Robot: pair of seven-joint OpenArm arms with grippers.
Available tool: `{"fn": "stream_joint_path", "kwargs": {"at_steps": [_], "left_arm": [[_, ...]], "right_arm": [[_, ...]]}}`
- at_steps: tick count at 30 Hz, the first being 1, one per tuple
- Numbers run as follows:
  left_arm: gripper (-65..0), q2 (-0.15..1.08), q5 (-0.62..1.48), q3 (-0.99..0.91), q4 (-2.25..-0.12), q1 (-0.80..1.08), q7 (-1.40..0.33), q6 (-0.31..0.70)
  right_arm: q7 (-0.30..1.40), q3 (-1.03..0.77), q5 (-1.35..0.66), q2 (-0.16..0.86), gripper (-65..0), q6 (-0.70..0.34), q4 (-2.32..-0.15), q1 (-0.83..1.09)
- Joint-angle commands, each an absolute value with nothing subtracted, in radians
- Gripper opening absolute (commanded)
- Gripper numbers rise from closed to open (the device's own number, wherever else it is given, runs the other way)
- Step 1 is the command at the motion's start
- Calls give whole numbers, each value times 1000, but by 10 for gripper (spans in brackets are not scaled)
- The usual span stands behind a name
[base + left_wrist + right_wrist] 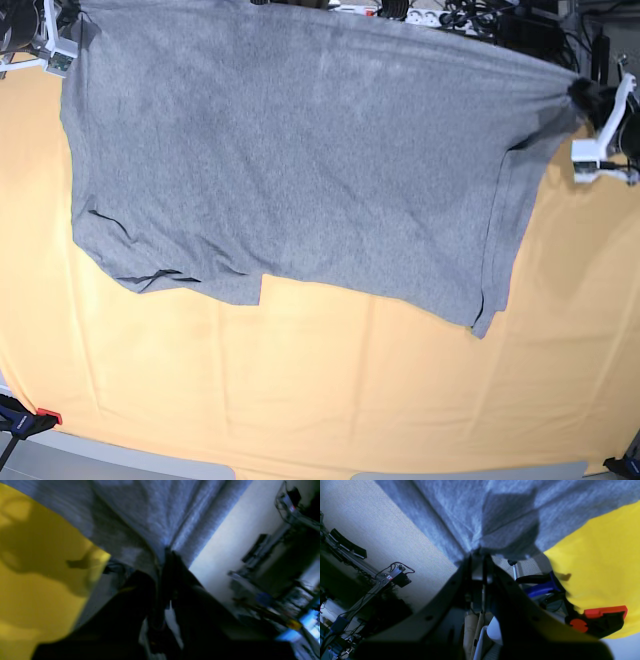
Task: Layout the t-shirt on the table in an organized manner, then fold the t-shirt properly
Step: 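Lift the shirt by both shoulders and pull it toward the robot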
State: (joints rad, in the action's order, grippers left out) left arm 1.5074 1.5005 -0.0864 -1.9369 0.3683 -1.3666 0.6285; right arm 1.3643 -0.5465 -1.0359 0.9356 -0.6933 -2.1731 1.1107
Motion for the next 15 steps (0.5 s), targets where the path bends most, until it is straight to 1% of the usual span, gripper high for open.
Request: {"fn": "stream_joint_path", "kwargs": {"at_steps": [1, 7, 14, 15], "left_arm": [[-650, 1538, 1484, -99, -1940, 387, -1396, 627], [-650, 1538, 1484, -99, -1940, 527, -1396, 628], [-650, 1538, 1484, -99, -1940, 537, -1396, 628], [-636, 1538, 1484, -99, -1940, 537, -1396, 628]], "right_arm": [[1396, -557, -1008, 950, -650, -698, -2181, 1116], [1396, -557, -1008, 950, -650, -698, -2181, 1116], [1396, -557, -1009, 950, -650, -698, -2181, 1116], [1396, -557, -1010, 950, -650, -698, -2181, 1116]]}}
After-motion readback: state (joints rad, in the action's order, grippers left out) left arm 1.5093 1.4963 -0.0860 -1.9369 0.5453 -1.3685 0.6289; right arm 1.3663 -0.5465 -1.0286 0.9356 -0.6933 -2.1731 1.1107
